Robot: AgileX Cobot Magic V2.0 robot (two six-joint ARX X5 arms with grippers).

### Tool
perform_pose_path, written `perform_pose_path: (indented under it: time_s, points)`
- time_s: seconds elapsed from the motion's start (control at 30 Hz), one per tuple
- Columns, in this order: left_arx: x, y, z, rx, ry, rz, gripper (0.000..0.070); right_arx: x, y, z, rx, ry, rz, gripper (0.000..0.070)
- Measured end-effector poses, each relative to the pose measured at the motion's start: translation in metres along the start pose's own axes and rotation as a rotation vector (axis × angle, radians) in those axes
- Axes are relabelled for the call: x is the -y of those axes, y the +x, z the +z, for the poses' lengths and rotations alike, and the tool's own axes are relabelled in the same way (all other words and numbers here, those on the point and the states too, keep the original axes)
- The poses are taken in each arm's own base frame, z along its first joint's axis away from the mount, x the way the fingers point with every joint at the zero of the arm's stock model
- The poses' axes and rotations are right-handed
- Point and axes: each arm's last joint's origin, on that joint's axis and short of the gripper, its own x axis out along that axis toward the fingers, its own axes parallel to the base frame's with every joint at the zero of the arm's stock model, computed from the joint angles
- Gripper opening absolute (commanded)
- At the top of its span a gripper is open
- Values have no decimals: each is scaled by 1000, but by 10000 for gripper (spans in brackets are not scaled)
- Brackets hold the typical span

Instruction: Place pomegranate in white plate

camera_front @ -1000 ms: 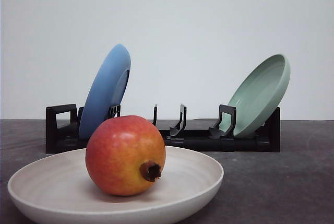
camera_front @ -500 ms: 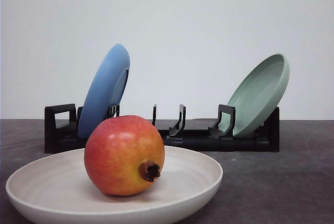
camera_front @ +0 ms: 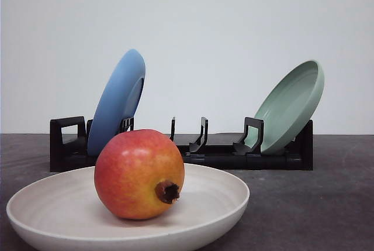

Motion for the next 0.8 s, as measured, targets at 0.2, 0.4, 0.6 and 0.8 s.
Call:
perform_pose_path:
  time_s: [0.2,0.4,0.6,0.8]
  points:
    - [0,0,0,1,0,-2,0,0,0,0,0,0,0,3]
    - [0,0,0,1,0,-2,0,0,0,0,0,0,0,3]
    - [-1,0,0,0,-3,13,0,0,0,0,0,0,0,3]
    - [-1,0,0,0,-3,12,0,0,0,0,0,0,0,3]
